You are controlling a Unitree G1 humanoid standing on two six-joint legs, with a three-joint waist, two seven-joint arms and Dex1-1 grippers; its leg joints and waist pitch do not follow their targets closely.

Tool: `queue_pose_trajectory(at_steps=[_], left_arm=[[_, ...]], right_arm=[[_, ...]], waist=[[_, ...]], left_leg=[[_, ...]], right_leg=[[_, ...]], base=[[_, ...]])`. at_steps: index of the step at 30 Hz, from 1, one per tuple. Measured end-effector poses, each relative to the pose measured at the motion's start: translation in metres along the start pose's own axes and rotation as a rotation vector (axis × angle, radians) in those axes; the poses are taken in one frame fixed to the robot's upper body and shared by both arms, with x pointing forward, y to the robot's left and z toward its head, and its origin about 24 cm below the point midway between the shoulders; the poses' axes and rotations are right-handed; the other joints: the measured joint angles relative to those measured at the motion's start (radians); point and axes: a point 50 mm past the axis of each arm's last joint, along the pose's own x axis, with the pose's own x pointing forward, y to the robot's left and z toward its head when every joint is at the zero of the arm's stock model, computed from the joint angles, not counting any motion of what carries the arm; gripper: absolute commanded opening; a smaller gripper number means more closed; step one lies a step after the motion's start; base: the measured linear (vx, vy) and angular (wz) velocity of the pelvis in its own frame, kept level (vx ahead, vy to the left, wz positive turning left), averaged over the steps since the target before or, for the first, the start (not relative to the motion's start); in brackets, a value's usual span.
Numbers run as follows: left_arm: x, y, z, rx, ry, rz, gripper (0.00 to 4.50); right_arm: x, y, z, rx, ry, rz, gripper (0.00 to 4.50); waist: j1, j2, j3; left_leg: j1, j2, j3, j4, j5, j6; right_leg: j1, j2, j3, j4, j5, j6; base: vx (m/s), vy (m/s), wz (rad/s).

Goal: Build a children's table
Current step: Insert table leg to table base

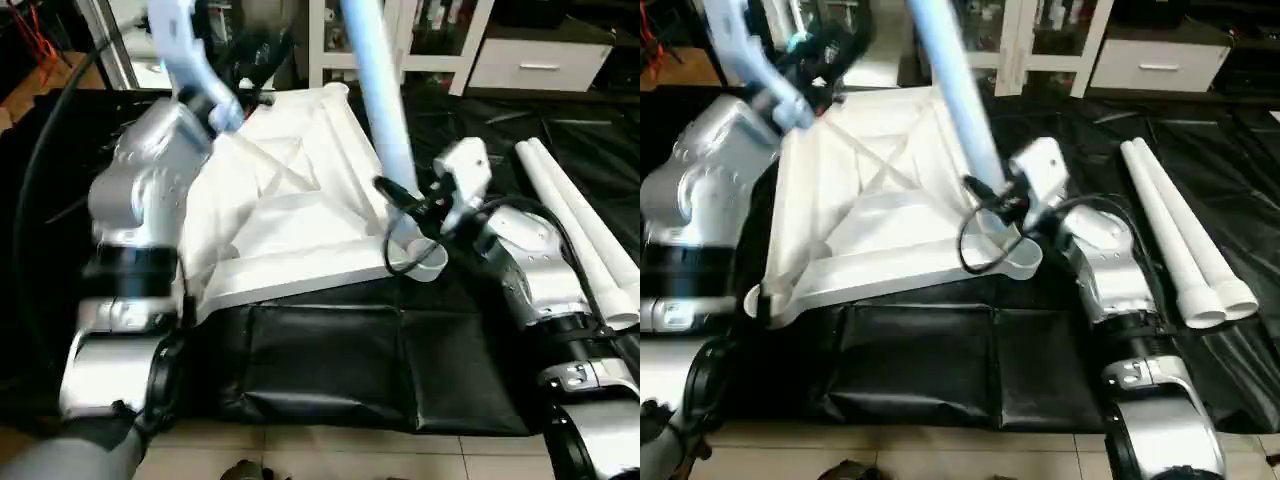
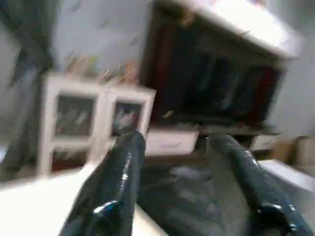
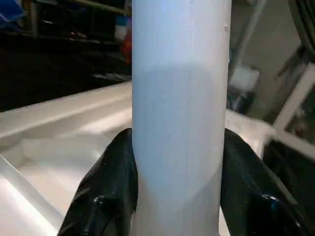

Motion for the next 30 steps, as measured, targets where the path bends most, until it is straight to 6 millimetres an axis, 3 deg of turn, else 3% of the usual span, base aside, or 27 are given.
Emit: queue_pose_trajectory(at_steps=[5,16,24,27,30], left_arm=[[0.014,-0.02,-0.018,-0.065,0.078,-0.024,2.32],[0.008,-0.064,0.017,-0.117,0.035,-0.321,2.32],[0.007,-0.059,0.016,-0.113,0.044,-0.296,2.32],[0.009,-0.041,0.006,-0.004,0.085,-0.189,2.32],[-0.007,-0.005,-0.019,0.259,0.207,-0.089,2.48]], right_arm=[[0.014,0.019,0.001,-0.099,0.019,0.103,1.84],[0.013,0.014,-0.005,-0.14,0.046,0.054,1.84],[0.013,0.009,-0.012,-0.091,0.067,-0.006,1.84],[0.018,-0.002,-0.008,0.041,0.025,-0.105,1.84],[0.012,-0.024,0.004,0.125,-0.05,-0.189,1.84]], waist=[[0.009,0.0,0.0],[0.022,0.001,0.0],[0.027,0.001,0.0],[0.025,0.005,-0.001],[0.023,0.008,-0.002]], left_leg=[[-0.006,0.001,-0.001,0.005,0.001,0.002],[-0.007,0.002,0.0,0.007,0.002,0.002],[-0.007,0.003,0.0,0.01,0.002,0.002],[-0.006,0.003,0.0,0.011,0.003,0.002],[-0.006,0.004,-0.001,0.011,0.003,0.001]], right_leg=[[-0.002,0.0,-0.001,0.0,0.004,0.002],[-0.002,0.0,-0.002,0.002,0.006,0.003],[-0.003,0.0,-0.001,0.006,0.006,0.003],[-0.003,0.0,-0.001,0.008,0.006,0.003],[-0.003,0.0,-0.001,0.008,0.006,0.003]], base=[[0.0,0.0,0.0],[0.0,0.0,0.0],[0.0,0.0,0.0],[0.0,0.0,0.0],[0.0,0.0,0.0]])
